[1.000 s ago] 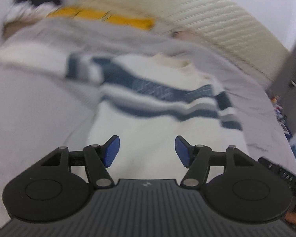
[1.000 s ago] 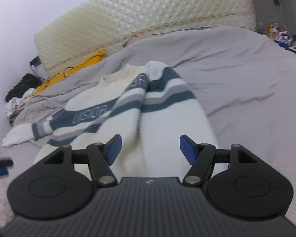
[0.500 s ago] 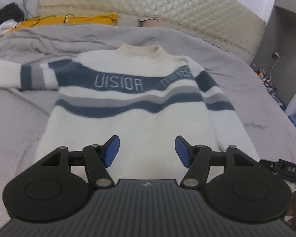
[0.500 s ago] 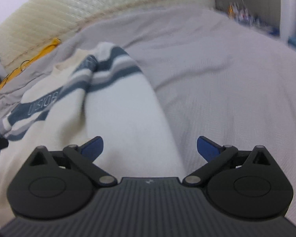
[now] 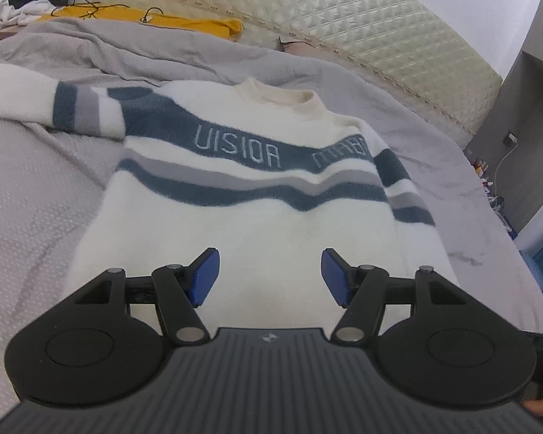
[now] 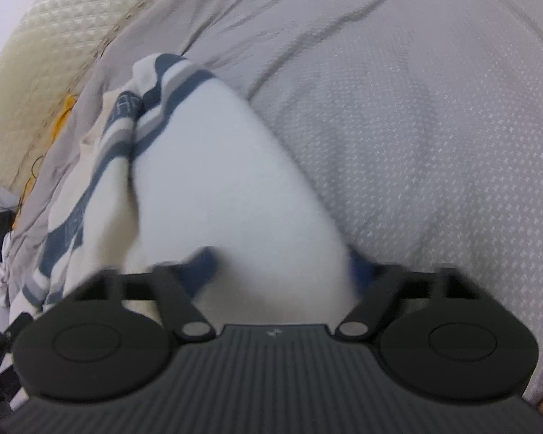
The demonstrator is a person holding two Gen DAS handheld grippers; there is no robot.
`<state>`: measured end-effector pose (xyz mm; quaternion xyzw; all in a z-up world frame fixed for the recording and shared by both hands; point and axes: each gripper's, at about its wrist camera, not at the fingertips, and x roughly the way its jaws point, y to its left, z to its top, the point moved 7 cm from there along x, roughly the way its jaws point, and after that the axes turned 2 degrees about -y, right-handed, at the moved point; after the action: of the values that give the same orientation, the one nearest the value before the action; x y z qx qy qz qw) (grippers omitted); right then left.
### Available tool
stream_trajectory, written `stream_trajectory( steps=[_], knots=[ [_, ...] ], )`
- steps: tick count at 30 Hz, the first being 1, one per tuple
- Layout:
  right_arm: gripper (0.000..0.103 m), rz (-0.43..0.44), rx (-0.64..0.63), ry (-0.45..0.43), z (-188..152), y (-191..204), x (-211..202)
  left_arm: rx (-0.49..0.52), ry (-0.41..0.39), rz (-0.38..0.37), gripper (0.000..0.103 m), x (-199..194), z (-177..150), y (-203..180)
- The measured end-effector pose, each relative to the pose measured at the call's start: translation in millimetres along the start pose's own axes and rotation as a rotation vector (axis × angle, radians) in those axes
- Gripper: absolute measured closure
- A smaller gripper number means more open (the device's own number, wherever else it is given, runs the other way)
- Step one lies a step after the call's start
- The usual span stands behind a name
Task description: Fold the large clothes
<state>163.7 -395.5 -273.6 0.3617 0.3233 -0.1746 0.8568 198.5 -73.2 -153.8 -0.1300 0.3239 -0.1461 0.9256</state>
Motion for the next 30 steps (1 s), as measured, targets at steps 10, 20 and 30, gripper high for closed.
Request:
stream_trajectory(
  steps=[10,20,30],
  knots=[
    [0.093,0.0,-0.185,-0.14,88.6,27.0,-57.9,-0.041,0.004,0.017,0.035,5.7,-1.2,17.0],
    [0.094,-0.199,-0.564,-0.29,269.3,69.0,-49.6,-0.057,0.04,0.003,0.035,33.8,-1.7,16.8],
    [0.094,-0.346,-0.616,-0.492,408.3,79.6,-3.9,-0.05,0.026,-0.015,0.035,55.5,3.8,9.6]
  ],
)
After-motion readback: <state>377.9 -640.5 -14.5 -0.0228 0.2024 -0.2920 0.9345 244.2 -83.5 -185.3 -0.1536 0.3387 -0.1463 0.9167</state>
